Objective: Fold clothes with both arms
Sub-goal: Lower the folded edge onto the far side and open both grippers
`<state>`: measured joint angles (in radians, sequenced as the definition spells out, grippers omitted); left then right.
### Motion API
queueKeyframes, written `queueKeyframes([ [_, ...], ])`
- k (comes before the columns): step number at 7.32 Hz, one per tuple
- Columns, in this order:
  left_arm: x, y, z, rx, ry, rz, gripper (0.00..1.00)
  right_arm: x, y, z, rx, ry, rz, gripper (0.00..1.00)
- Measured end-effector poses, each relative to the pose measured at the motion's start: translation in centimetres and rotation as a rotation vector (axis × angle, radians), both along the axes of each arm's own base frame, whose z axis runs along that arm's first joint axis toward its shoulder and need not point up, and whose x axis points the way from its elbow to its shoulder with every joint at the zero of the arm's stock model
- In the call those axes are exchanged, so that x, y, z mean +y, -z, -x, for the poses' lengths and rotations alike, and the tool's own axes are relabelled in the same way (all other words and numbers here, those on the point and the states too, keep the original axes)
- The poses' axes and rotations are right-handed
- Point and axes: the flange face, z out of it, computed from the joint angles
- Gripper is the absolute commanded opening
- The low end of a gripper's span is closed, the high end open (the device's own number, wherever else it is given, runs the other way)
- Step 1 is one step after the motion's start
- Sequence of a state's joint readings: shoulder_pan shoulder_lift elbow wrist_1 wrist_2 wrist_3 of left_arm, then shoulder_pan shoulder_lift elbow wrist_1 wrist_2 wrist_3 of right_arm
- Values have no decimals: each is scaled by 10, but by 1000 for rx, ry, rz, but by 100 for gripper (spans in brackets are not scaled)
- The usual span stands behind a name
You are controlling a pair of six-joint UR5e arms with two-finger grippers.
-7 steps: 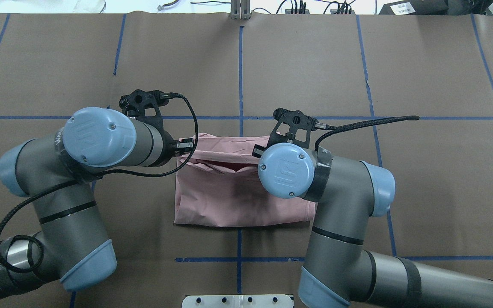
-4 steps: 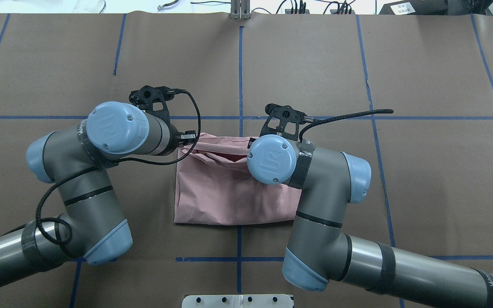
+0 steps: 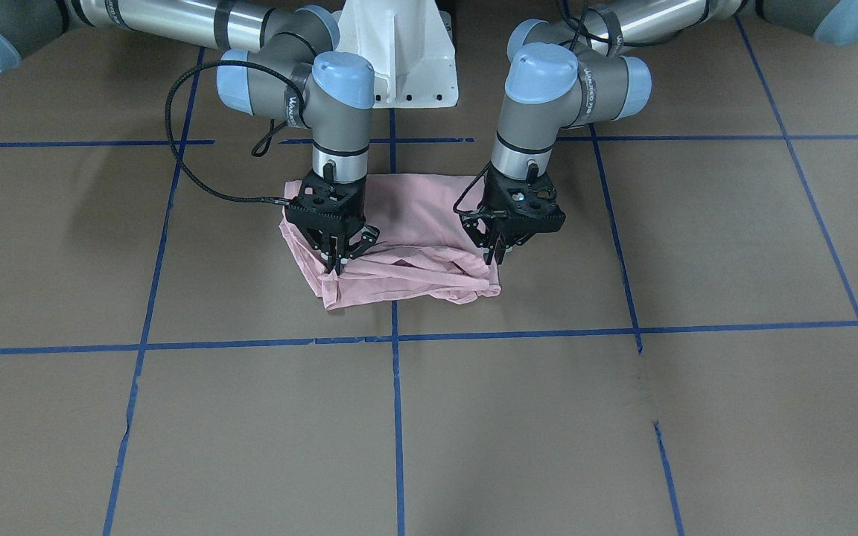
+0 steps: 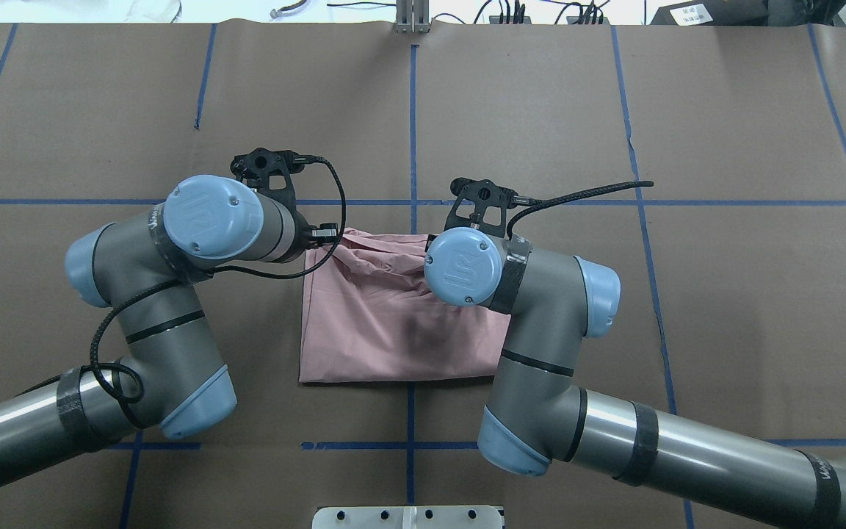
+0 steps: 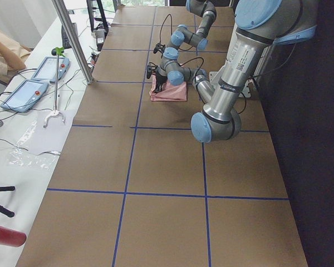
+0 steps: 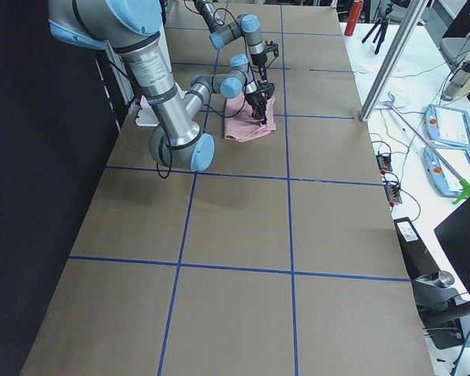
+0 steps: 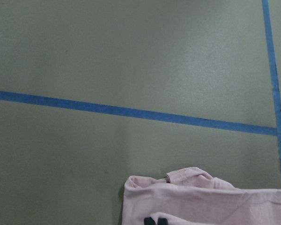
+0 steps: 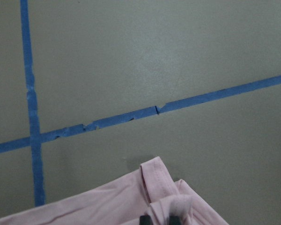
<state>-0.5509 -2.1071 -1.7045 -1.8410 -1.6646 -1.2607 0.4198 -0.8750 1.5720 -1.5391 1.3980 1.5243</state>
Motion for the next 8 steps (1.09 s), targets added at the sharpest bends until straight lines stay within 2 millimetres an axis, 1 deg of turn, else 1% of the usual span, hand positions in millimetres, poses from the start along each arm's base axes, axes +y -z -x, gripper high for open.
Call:
queueKeyframes([
  [1,-1,6,11,1,-32,-48,100,1,9,0,-10,39,-10,100],
  [2,-5,8,23,2,-63,-74,100,4,20,0,-33,83,-4,100],
  [3,-8,5,31,2,-84,-80,100,7,27,-1,-42,125,-11,100],
  [4,-9,4,35,2,-93,-81,100,10,28,-1,-29,169,-31,100],
  [6,-10,3,36,4,-96,-79,100,23,19,12,21,256,-72,100],
  [7,-10,3,36,5,-95,-79,100,23,9,18,53,276,-80,100],
  [8,-10,3,36,6,-95,-78,100,12,-1,19,85,277,-81,100],
])
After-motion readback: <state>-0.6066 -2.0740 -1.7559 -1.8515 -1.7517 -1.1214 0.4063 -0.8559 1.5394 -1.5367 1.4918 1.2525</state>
